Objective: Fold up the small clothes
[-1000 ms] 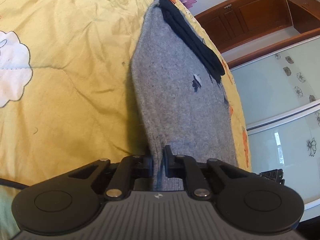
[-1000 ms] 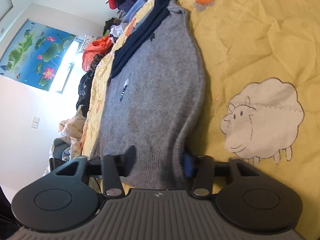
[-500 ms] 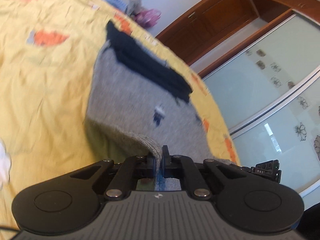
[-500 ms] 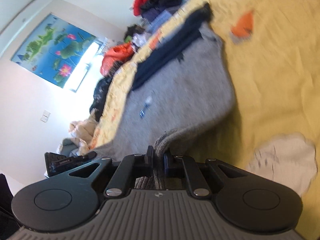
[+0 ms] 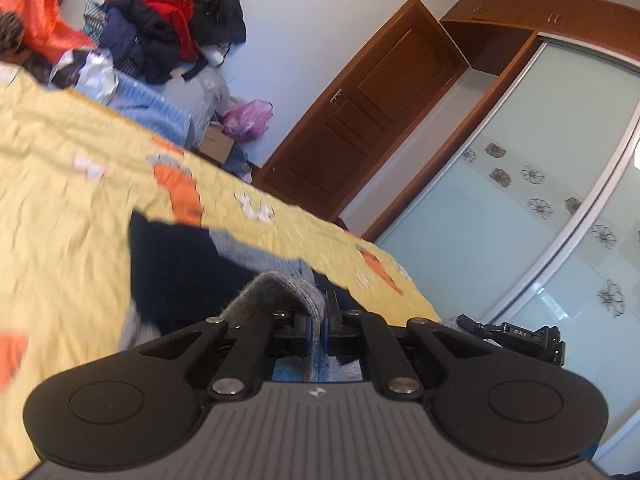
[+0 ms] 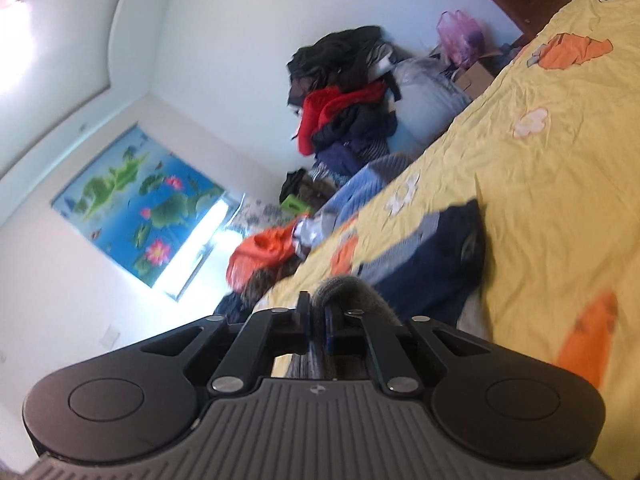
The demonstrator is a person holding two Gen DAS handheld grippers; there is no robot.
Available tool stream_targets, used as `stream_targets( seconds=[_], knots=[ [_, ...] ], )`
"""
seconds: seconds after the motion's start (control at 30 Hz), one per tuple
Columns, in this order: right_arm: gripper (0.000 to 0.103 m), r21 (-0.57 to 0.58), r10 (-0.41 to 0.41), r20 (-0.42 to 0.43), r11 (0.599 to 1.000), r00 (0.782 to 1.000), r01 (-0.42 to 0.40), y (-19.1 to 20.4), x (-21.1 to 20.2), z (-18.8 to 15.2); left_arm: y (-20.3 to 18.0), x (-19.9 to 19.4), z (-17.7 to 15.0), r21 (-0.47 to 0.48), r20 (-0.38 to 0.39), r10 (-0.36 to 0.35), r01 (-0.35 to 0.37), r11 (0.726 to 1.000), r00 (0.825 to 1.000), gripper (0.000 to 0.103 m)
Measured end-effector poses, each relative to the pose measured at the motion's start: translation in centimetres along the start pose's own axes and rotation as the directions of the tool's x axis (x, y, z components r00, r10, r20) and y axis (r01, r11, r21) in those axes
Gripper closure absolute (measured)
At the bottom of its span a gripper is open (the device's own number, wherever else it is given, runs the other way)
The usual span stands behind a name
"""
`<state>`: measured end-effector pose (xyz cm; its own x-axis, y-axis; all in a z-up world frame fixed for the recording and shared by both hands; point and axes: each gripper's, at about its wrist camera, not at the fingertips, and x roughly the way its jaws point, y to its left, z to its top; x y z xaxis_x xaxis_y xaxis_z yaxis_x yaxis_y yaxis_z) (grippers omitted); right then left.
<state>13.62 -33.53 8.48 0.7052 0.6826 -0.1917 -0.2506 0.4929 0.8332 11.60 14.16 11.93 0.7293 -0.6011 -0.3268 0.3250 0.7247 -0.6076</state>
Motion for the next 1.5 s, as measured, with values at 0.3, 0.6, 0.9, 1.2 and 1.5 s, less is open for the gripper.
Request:
stream_targets(
  seconds=[0.3, 0.6, 0.9, 1.2, 1.5],
  knots=[
    [0.084, 0.109, -0.158, 0.097, 0.983, 0.983, 0.148, -8.4, 10.3, 6.6, 7.1, 10.9, 7.2, -0.031, 0.116, 0.234, -0.232, 0.972, 0.965, 0.097],
    [0.035, 0.094, -0.253, 0.022, 0.964, 0.967, 0.250, -10.7, 10.7, 2.3, 12.5, 11.3, 5.8, -0.231, 0.026, 0.329, -0.314, 0.921, 0.944, 0.022],
    [0.035, -0.052, -0.304, 0.001, 0.952, 0.953, 0.303, -6.4, 3.2, -4.1, 9.0, 4.4, -0.1, -0.286, 0.004, 0.398, -0.380, 0.880, 0.917, 0.012],
    [0.035, 0.048, -0.294, -0.044, 0.954, 0.955, 0.296, -6.4, 1.1, -9.7, 7.1, -0.3, -11.2, -0.490, 0.048, 0.316, -0.253, 0.834, 0.948, 0.009],
    [0.047, 0.104, -0.305, 0.045, 0.948, 0.951, 0.299, -5.6, 7.8, -9.7, 7.3, 5.7, -8.8, -0.503, 0.130, 0.288, -0.187, 0.844, 0.949, 0.015]
  ],
)
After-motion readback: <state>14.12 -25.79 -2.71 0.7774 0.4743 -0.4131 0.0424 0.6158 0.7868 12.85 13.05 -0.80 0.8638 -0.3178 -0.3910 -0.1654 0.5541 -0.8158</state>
